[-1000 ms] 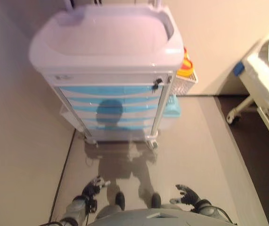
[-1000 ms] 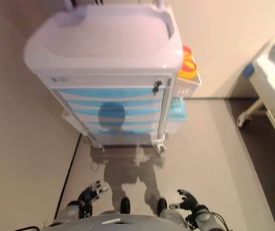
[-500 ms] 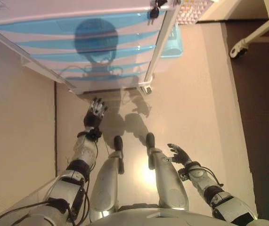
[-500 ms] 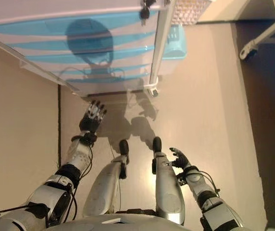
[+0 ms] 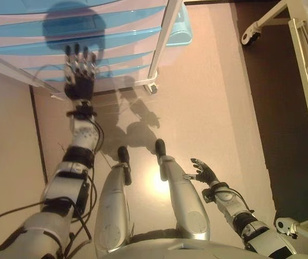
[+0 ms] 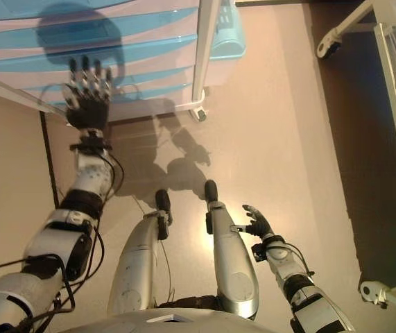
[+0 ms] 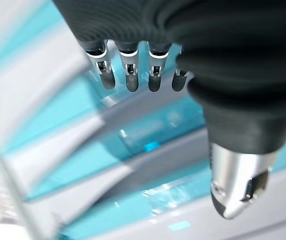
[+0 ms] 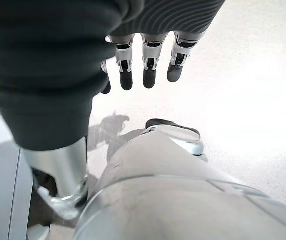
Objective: Open the drawer and pick up the medicine
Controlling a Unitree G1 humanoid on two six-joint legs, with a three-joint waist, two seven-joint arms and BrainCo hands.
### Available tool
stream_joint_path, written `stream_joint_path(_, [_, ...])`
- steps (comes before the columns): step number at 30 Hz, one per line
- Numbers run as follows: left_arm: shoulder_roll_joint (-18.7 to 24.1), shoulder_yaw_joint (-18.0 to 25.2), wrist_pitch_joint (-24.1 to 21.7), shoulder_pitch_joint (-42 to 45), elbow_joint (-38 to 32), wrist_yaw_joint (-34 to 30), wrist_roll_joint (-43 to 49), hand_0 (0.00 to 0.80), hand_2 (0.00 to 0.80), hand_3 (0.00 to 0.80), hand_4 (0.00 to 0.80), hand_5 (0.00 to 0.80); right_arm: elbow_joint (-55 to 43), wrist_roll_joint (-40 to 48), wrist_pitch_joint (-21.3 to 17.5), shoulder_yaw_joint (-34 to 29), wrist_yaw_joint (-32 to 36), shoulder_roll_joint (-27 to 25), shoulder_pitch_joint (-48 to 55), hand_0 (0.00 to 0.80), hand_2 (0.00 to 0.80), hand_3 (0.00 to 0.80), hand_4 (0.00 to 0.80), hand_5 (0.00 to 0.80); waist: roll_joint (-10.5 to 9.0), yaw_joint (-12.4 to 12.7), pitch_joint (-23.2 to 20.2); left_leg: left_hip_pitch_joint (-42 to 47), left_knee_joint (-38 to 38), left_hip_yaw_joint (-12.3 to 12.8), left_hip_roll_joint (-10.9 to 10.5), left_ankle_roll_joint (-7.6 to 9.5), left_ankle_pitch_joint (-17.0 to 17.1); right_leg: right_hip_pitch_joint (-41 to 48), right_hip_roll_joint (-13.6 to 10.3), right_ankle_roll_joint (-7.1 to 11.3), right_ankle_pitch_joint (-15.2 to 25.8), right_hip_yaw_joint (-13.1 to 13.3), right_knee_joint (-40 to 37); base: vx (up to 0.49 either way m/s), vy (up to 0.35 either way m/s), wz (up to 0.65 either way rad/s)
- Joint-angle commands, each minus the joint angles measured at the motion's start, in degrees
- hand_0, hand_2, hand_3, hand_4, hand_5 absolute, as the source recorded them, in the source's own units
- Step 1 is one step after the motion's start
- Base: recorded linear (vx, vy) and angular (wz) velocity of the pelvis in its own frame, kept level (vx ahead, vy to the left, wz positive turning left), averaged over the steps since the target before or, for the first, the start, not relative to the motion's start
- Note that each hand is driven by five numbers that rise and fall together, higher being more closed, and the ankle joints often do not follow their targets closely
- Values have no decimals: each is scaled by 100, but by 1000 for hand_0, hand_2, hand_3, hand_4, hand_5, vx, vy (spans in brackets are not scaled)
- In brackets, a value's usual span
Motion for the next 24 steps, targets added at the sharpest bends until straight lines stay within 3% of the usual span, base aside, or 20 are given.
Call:
stream_joint_path(1, [272, 118, -222, -418, -39, -262, -307, 0, 0, 0, 0, 0, -235, 102, -268, 375, -6, -110, 484, 0, 0, 0, 0, 0, -45, -111, -321, -63, 244, 134, -148, 177, -651, -87, 70, -96, 128, -69, -121, -5, 2, -7])
stream_joint_path(8, [685, 56, -270, -1144, 193, -525, -745, 0, 0, 0, 0, 0, -247, 127, -382, 539, -27, -147, 567, 0, 0, 0, 0, 0, -132, -249, -286, -69, 337, 163, -142, 185, -769, -40, 121, -111, 182, 61, -258, 2, 1, -2])
stream_joint_path(13, [803, -102, 15, -1459, -47, -1289, -1070, 0, 0, 0, 0, 0, -245, 101, -461, 604, 17, -162, 614, 0, 0, 0, 0, 0, -173, -285, -257, -28, 324, 179, -140, 195, -815, 34, 152, -105, 216, 124, -356, 11, -9, -4])
stream_joint_path(18, [743, -232, -32, -1450, -178, -888, -592, 0, 0, 0, 0, 0, -294, 55, -381, 629, 2, -168, 541, 0, 0, 0, 0, 0, -156, -266, -216, 41, 244, 178, -178, 218, -800, 103, 171, -106, 238, 156, -421, 2, -4, -2])
stream_joint_path(24, [730, -197, 172, -1081, 277, -220, -150, 0, 0, 0, 0, 0, -311, 54, -305, 615, -51, -119, 457, 0, 0, 0, 0, 0, -117, -184, -165, 106, 121, 132, -248, 232, -745, 195, 150, -83, 264, 145, -525, -2, -18, 1])
